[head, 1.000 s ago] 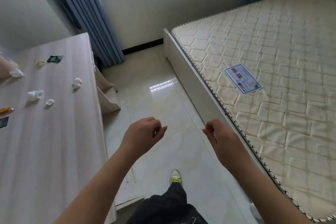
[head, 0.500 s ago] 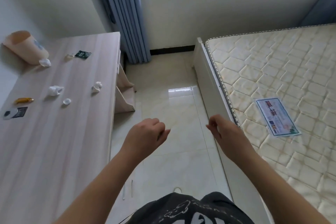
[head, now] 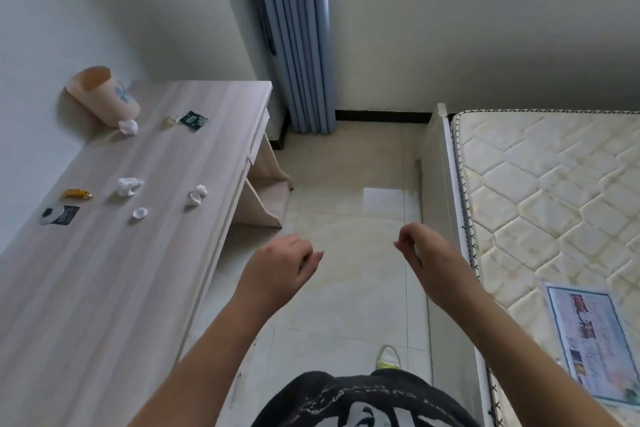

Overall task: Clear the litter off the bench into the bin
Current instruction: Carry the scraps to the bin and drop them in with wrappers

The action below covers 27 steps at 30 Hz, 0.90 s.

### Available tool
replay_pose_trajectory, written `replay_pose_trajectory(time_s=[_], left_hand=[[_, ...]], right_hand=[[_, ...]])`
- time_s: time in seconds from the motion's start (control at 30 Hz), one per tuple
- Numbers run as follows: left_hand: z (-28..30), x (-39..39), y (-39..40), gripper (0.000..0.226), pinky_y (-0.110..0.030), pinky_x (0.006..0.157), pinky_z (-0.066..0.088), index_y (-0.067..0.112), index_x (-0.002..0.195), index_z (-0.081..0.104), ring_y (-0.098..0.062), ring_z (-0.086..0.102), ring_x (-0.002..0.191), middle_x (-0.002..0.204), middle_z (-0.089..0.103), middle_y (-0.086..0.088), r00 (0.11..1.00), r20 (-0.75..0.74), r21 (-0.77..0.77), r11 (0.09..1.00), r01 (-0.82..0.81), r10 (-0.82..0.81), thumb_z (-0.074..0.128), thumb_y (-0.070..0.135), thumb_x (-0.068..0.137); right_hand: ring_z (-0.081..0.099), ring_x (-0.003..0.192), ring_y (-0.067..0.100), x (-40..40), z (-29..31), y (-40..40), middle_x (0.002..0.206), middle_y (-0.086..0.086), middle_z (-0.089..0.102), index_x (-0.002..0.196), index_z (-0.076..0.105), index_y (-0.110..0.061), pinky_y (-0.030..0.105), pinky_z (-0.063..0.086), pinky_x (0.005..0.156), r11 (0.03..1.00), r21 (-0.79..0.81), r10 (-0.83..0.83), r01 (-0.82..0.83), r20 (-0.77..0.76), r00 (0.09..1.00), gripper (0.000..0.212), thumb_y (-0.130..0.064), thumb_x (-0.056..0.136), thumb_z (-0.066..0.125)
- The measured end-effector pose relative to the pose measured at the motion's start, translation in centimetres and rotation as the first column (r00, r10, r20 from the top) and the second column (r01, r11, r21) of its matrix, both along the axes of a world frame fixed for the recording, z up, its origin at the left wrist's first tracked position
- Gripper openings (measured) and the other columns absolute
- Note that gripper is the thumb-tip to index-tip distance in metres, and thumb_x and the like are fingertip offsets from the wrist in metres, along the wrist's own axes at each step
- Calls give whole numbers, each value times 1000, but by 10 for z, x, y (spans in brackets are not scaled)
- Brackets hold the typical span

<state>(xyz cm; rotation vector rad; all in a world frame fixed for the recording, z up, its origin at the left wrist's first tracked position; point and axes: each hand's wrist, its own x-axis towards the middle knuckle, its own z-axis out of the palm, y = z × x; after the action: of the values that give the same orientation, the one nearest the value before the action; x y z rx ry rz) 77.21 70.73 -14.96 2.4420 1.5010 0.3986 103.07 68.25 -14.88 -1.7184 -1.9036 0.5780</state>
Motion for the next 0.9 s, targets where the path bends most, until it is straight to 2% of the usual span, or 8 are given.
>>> replay_pose_trajectory(time_s=[0.13, 0.2, 0.37, 0.43, 0.53, 0.7, 0.8, 0.9], left_hand=[[7, 14, 26, 31, -33, 48, 42, 16, 64, 47, -15, 41, 56, 61, 40, 6, 997, 7, 21, 997, -81, 80, 56, 31, 90], [9, 12, 40, 33, -33, 48, 42, 16, 64, 46, -14, 42, 56, 61, 41, 6, 993, 6, 23, 993, -115, 115, 52, 34, 91], [2, -10, 76, 36, -32, 47, 42, 20, 67, 43, -11, 40, 57, 63, 40, 9, 972, 0, 13, 972, -236, 236, 38, 43, 93], [-4, -24, 92, 36, -30, 47, 40, 20, 68, 43, -9, 39, 58, 64, 38, 11, 958, 1, 6, 958, -288, 288, 35, 44, 93], [-15, -50, 123, 34, -27, 50, 37, 19, 69, 46, -10, 39, 59, 65, 42, 8, 943, -4, 5, 943, -332, 332, 41, 41, 94], [-2, -99, 186, 33, -31, 54, 42, 21, 68, 45, -12, 45, 62, 66, 48, 5, 934, 36, -41, 935, -353, 354, 47, 42, 92], [14, -128, 226, 32, -31, 53, 39, 22, 66, 43, -11, 42, 62, 64, 43, 8, 929, 60, 2, 931, -366, 365, 52, 39, 91], [26, -147, 265, 32, -30, 52, 38, 16, 67, 48, -17, 47, 62, 65, 47, 4, 925, 7, 63, 923, -379, 379, 54, 36, 90]], right_hand=[[47, 63, 23, 20, -2, 50, 70, 1, 52, 86, 51, -10, 36, 41, 56, 995, -15, 95, -95, 34, 995, 11, -18, 92, 57], [45, 61, 21, 19, -1, 74, 68, -1, 51, 84, 51, -11, 33, 38, 55, 990, -1, 138, -138, 53, 989, 12, -18, 91, 57], [46, 65, 22, -7, -4, 145, 70, 3, 52, 84, 51, -7, 39, 41, 57, 987, 20, 160, -161, 49, 986, 13, -16, 91, 57], [46, 66, 22, -23, -6, 174, 71, 2, 52, 83, 50, -8, 36, 40, 56, 981, 21, 192, -193, 57, 980, 14, -17, 92, 55], [45, 65, 20, -51, -9, 217, 71, 1, 51, 83, 50, -8, 31, 34, 57, 962, 41, 267, -271, 80, 960, 14, -18, 92, 56], [49, 68, 22, -101, -2, 289, 74, 4, 56, 85, 51, -8, 34, 40, 59, 945, 39, 322, -326, 80, 943, 14, -18, 91, 59], [50, 69, 23, -128, 4, 330, 75, 3, 57, 84, 50, -8, 37, 43, 61, 942, 45, 327, -332, 88, 941, 14, -17, 90, 59], [49, 68, 22, -148, 8, 367, 75, 4, 56, 83, 50, -7, 35, 42, 60, 934, 76, 341, -348, 89, 936, 13, -15, 90, 59]])
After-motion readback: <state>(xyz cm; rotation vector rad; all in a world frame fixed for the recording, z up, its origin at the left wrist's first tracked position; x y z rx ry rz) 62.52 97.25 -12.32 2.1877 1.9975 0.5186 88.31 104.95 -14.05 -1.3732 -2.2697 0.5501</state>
